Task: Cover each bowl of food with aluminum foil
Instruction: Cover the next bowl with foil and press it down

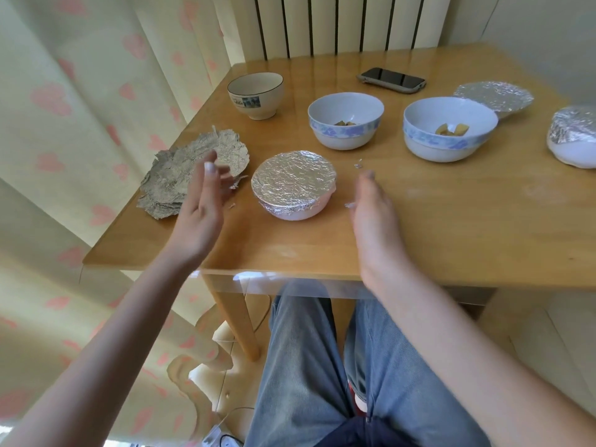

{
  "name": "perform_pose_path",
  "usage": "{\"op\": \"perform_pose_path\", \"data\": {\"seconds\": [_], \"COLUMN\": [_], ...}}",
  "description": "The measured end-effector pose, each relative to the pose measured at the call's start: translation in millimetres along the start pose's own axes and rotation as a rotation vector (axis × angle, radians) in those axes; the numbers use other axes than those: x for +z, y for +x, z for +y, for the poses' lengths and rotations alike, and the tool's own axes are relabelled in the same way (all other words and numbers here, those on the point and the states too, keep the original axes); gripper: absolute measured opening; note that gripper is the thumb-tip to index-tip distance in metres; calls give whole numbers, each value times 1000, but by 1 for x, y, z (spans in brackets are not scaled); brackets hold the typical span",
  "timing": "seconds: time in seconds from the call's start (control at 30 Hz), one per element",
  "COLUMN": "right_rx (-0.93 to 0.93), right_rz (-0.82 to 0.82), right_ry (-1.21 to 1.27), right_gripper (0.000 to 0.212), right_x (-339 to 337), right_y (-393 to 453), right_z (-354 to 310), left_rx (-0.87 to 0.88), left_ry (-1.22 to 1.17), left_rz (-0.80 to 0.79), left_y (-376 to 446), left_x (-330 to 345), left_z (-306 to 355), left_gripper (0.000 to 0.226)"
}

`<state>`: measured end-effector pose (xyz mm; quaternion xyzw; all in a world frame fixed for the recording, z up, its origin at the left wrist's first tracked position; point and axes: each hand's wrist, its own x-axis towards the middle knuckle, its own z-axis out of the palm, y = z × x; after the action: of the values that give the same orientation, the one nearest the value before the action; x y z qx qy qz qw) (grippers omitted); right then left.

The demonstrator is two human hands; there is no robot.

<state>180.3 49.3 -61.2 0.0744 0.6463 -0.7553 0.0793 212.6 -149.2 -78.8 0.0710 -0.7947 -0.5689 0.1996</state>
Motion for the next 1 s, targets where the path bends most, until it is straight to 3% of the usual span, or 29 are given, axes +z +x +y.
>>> {"op": "perform_pose_path", "data": {"seconds": [0.07,0.2,0.33,0.5,0.7,1.0], "right_rx": [-130,-276,-281,-239,-310,-246], "right_rz": [-9,-42,-85,-158,-237,-261], "right_ry": [-63,-285,-368,-378,-596,-403], "right_gripper": [41,50,55,58,63,68], "right_x": [-2,-7,-9,-6,-9,2], "right_y": [-23,-29,-27,-22,-17,-5], "right_z": [14,29,25,24,21,16], "left_rx": [130,264,152,114,86,103], "left_ry": [164,621,872,884,911,948], "left_rz": [-147,-658,-910,-942,-916,-894], "left_y": [12,46,67,70,67,64], "left_x": [-4,9,34,45,51,53], "left_z": [17,54,70,70,74,74], "left_gripper": [76,102,101,84,73,73]}}
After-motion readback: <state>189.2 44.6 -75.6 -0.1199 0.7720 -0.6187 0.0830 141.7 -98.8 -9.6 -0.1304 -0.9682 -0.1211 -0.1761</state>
